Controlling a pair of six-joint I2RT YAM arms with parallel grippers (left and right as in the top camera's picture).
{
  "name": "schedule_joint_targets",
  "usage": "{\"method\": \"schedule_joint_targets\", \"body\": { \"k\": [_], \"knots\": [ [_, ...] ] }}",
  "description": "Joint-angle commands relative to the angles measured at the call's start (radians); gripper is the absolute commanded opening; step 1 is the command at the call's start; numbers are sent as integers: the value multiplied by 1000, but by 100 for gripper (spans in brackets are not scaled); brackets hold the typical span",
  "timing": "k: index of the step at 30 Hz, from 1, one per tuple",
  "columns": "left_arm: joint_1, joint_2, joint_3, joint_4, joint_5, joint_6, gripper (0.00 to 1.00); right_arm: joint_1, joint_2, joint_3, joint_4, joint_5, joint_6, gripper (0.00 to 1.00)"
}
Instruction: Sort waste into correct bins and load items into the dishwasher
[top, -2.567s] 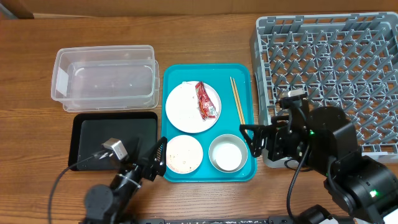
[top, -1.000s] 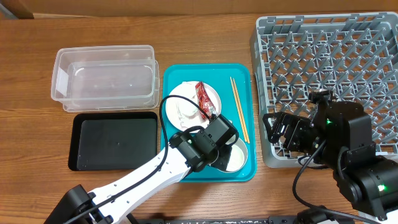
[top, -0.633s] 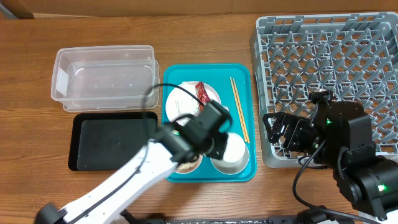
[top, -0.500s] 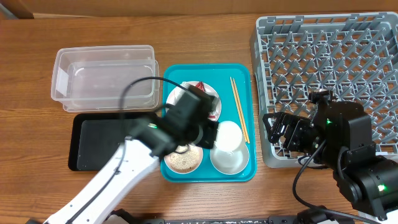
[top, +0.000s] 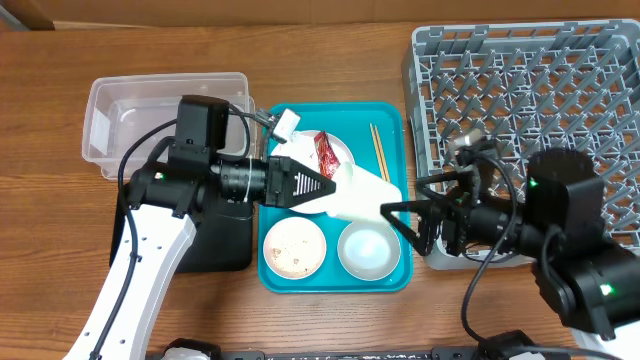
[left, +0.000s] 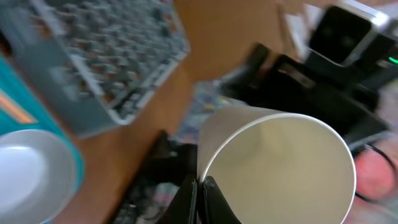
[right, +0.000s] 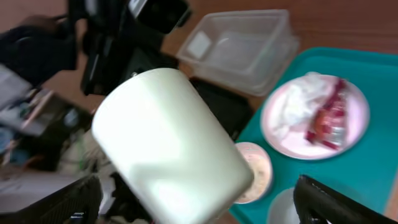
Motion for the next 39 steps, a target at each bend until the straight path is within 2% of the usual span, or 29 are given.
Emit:
{"method": "schedule_joint_targets", "body": {
  "k": [1,5,10,12,13,14,17,19,22,27,28,30,32,33,34,37,39],
  "knots": [
    [2,-9,18,8,190,30,4,-3,24,23,37,-242,-69,100],
    [2,-9,18,8,191,41,4,-2,45,23,97,-349,-68,98],
    [2,-9,18,18,192,45,4,-3,59,23,90,-345,-65,82],
    [2,-9,18,45,192,43,4,-2,63,23,80,-345,-65,83],
    [2,-9,18,59,192,43,4,-3,63,23,75,-345,-65,88],
    [2,-9,18,73,191,39,4,-3,63,23,71,-345,-65,89],
    [2,-9,18,80,191,36,4,-3,63,23,77,-344,-65,88],
    [2,-9,18,85,191,36,4,-3,63,23,76,-336,-65,84],
    [2,-9,18,92,191,36,4,-3,63,23,76,-326,-65,71],
    [2,-9,18,96,191,36,4,-3,63,23,76,-325,-66,65],
    [2,-9,18,95,191,36,12,-5,63,23,76,-319,-65,64],
    [2,-9,18,95,191,36,45,-12,61,23,75,-285,-65,63],
    [2,-9,18,90,187,37,56,-29,48,23,69,-226,-65,63],
    [2,-9,18,83,177,37,71,-40,40,24,64,-195,-65,63],
    [2,-9,18,73,158,38,100,-53,31,26,53,-162,-64,63],
    [2,-9,18,22,58,73,100,-113,5,57,-29,-19,-64,61],
    [3,-9,18,-36,-67,74,100,-158,-4,94,-121,139,-63,61]
  ]
}}
